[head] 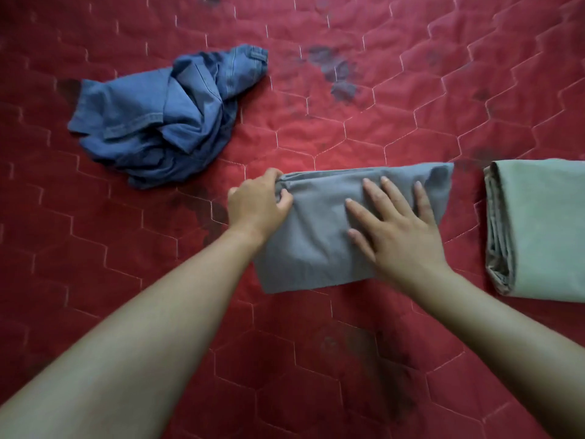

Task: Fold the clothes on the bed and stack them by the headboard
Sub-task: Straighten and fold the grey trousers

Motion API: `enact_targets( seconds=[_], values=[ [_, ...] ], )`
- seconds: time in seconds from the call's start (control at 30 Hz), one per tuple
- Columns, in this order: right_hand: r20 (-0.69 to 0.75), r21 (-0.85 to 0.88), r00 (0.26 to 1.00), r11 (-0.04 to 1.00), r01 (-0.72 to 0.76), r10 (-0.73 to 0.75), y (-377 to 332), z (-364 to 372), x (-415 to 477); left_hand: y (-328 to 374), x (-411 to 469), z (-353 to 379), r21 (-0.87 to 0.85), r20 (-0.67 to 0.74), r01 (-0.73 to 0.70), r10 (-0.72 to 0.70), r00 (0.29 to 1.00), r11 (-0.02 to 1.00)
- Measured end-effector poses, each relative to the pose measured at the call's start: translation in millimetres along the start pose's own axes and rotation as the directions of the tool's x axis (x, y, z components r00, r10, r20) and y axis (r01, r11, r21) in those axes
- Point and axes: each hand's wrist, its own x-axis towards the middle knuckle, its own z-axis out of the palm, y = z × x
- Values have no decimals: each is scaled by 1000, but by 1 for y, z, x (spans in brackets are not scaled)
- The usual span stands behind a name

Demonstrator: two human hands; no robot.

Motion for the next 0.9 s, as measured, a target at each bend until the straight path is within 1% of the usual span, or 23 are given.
enact_targets(
  seconds=[0.03,0.07,0.1,0.13,0.17,0.2,0.23,0.27,0.3,0.33,0.43,0.53,0.57,0.6,0.63,0.67,0.7,0.73,0.77,0.8,0.83,0.9],
  values=[
    [150,19,987,998,-56,52,7,12,5,-2,3,3,43,-14,3,-2,1000,999],
    [249,28,964,994,-103,93,13,25,11,-3,2,8,65,-40,-9,12,999,998],
    [301,35,947,991,-131,114,18,40,18,1,-1,14,62,-68,-55,59,996,997],
    [329,51,936,988,-148,123,21,54,24,7,-8,21,47,-74,-139,142,987,989],
    [340,76,932,984,-162,127,22,67,29,15,-17,29,43,-42,-240,242,969,970],
    [337,98,932,980,-175,133,23,78,33,20,-26,40,47,26,-318,317,948,947],
    [325,118,935,975,-189,142,24,88,35,21,-34,53,52,126,-345,337,933,937],
    [310,133,939,971,-198,149,25,97,36,17,-39,66,61,222,-322,301,927,945],
    [296,142,943,969,-201,153,26,106,35,9,-42,79,81,288,-271,238,928,959],
    [278,149,948,968,-200,153,27,114,34,1,-42,92,105,306,-224,183,935,969],
    [235,149,961,972,-184,146,32,135,36,-6,-43,111,112,256,-174,141,956,978],
    [228,154,970,981,-117,80,34,133,47,-4,-45,113,72,205,-124,106,973,990],
    [200,186,977,976,-117,79,34,128,46,-5,-50,113,70,194,-100,85,977,993],
    [147,240,981,958,-157,124,33,122,43,-7,-55,112,67,184,-71,58,981,995],
    [83,302,971,923,-237,222,33,116,38,-7,-61,112,57,178,-31,20,984,998],
    [34,361,935,868,-340,352,32,111,30,-7,-65,111,31,172,33,-38,984,999],
    [26,411,883,800,-437,469,31,109,20,-6,-68,109,-6,158,121,-119,980,993],
    [66,459,831,723,-517,553,27,108,10,-4,-70,107,-48,137,222,-214,967,974],
    [139,504,791,644,-575,596,21,107,0,-3,-70,105,-90,119,314,-303,945,945],
    [216,533,766,584,-612,606,14,109,-8,-1,-70,102,-120,116,387,-374,920,914],
    [263,542,755,556,-630,600,8,111,-14,1,-70,101,-142,125,430,-414,901,892],
    [275,539,752,551,-637,599,1,115,-17,5,-70,100,-187,153,460,-437,886,868]
  ],
)
